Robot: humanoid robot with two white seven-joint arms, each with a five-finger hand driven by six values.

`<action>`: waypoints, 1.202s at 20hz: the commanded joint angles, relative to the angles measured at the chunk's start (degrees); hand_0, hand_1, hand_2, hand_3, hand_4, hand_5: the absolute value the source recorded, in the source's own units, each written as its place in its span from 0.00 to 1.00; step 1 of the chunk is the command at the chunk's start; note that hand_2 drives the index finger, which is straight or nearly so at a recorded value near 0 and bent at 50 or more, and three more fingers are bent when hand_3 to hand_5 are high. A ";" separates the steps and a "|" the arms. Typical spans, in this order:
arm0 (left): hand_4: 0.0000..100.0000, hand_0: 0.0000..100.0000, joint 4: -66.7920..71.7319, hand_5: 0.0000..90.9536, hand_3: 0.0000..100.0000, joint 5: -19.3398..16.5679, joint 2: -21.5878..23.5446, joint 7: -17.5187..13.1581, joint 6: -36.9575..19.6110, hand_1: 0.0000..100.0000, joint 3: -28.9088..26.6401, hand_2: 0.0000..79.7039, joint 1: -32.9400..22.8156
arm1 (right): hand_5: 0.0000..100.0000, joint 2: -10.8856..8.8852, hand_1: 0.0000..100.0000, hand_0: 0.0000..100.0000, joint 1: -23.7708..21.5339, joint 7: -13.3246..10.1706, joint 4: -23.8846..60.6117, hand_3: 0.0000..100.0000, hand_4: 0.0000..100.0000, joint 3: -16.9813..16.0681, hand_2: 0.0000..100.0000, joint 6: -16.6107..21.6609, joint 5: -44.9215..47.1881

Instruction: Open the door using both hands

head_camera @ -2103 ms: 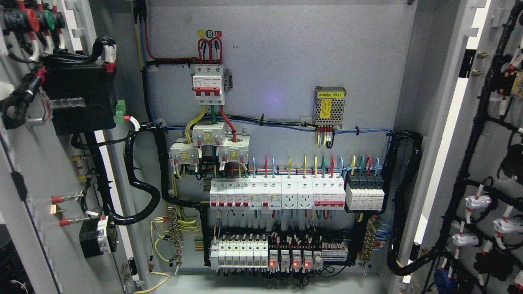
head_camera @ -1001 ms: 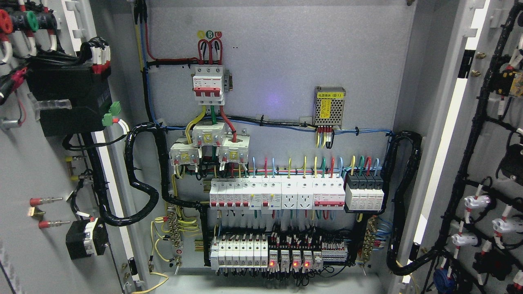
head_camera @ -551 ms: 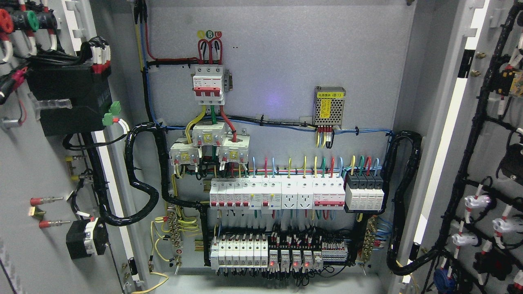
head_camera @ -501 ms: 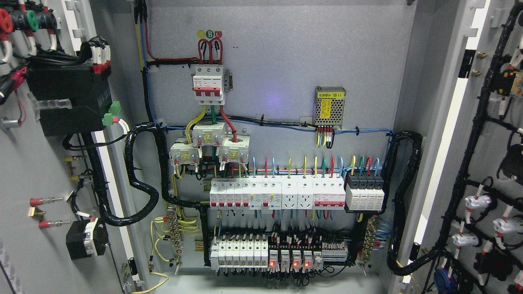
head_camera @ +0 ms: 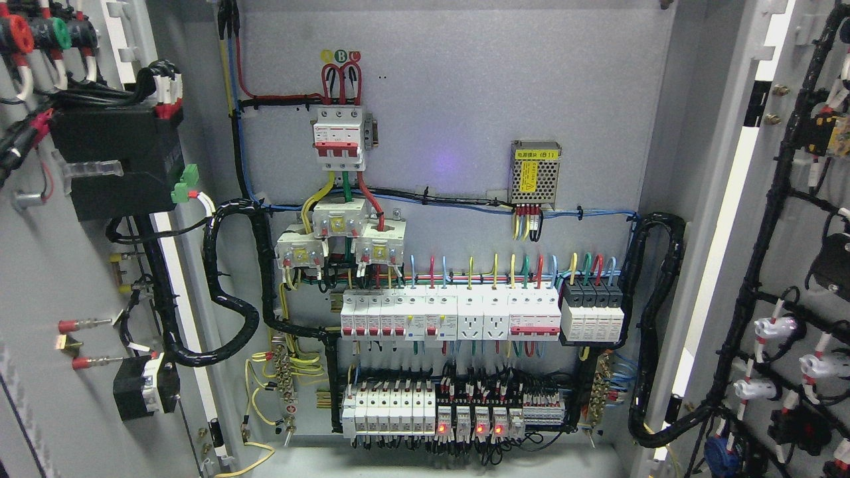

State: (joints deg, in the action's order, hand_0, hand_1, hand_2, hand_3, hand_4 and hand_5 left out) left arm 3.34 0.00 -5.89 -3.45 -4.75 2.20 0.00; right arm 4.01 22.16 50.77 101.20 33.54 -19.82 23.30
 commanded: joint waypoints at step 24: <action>0.00 0.00 0.00 0.00 0.00 -0.44 0.00 0.02 0.01 0.00 0.00 0.00 -0.35 | 0.00 -21.15 0.00 0.00 -33.58 -5.84 18.51 0.00 0.00 -34.32 0.00 37.48 -0.45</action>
State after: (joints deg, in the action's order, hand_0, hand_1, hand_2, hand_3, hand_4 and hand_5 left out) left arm 3.34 0.00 -5.89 -3.44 -4.73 2.20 0.00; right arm -11.10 -5.64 46.55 115.91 9.26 12.01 22.67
